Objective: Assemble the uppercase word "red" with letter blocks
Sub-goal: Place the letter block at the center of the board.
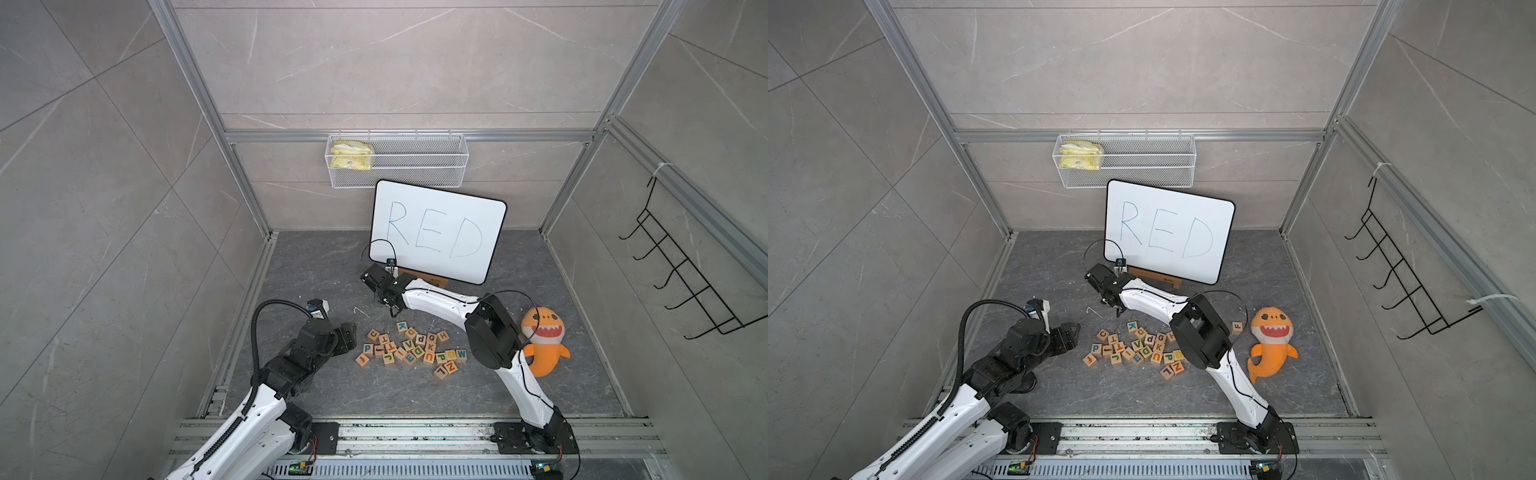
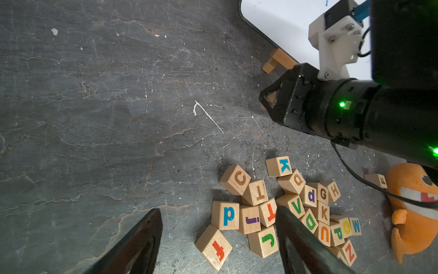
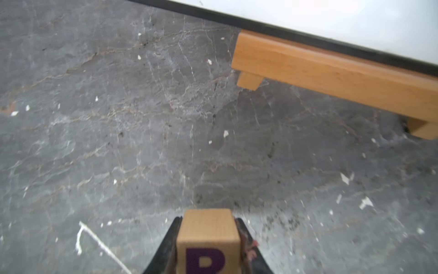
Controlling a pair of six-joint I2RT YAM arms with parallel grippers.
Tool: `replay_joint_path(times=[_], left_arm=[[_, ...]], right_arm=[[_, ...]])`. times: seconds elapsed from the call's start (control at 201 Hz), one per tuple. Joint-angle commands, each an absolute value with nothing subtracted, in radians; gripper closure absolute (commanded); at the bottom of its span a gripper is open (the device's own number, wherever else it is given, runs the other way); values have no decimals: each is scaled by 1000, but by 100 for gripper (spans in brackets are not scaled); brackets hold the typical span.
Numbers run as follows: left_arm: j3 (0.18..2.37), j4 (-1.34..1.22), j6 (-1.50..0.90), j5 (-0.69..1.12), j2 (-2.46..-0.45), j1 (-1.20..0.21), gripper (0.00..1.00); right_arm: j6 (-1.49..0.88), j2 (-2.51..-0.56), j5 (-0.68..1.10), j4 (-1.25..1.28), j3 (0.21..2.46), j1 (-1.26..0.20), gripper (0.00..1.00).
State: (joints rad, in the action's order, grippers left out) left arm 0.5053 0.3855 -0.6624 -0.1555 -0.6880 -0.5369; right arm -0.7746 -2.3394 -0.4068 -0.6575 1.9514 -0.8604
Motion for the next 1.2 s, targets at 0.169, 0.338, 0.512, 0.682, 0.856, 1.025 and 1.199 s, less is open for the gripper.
replay_joint_path(times=[0.169, 0.338, 0.512, 0.682, 0.856, 1.025, 1.199], left_arm=[[495, 382, -640, -129, -682, -540, 22], [499, 402, -632, -142, -678, -540, 22], [495, 410, -633, -152, -669, -540, 22], [490, 407, -634, -152, -667, -538, 22], [488, 405, -631, -148, -667, -540, 21], [487, 405, -634, -153, -663, -538, 21], [472, 393, -637, -153, -658, -539, 21]], right_arm=[[-717, -2436, -378, -660, 2019, -824, 93], [-692, -2437, -356, -646, 1989, -810, 93], [-684, -2429, -349, -643, 1973, -809, 89], [-684, -2419, -329, -658, 1960, -808, 87], [-686, -2411, -320, -677, 1950, -810, 85], [-698, -2411, -305, -698, 1945, -810, 82], [-706, -2402, -305, -704, 1934, -810, 67]])
